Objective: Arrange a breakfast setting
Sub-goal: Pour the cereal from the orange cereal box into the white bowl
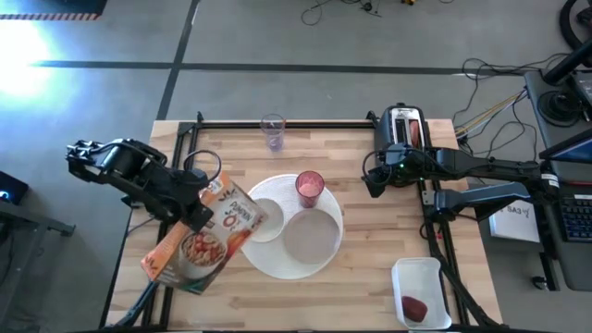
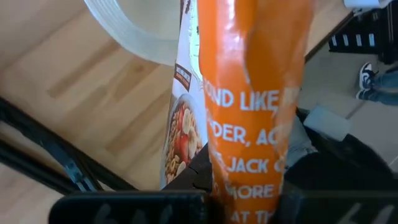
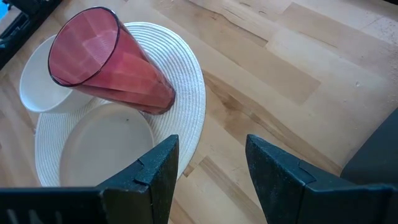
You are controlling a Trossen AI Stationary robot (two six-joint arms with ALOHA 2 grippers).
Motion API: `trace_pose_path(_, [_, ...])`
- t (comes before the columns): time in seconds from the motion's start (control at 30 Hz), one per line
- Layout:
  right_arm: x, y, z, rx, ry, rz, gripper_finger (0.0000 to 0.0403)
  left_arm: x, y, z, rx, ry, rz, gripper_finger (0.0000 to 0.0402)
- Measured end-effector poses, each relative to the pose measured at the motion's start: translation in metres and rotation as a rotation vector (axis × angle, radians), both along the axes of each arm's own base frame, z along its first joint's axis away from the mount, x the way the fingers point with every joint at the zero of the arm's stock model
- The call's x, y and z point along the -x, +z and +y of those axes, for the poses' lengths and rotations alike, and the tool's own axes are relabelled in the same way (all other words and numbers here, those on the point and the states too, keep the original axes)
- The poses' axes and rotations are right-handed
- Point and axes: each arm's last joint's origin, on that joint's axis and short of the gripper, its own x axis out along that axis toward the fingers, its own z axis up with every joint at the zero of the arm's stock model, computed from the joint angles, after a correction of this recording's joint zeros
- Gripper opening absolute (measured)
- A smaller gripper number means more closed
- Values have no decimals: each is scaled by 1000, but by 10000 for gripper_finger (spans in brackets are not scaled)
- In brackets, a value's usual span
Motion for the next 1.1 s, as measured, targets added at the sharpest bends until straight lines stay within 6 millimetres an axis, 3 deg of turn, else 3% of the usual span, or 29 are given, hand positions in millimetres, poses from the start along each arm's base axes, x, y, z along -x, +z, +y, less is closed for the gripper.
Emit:
trace_pose_path(0.47, [0,0,0,0,0,0,176,-14,-6,-2,207,56,148,0])
trace_pose_path(1.1, [0,0,0,0,0,0,176,-48,-15,38,469,132,226,0])
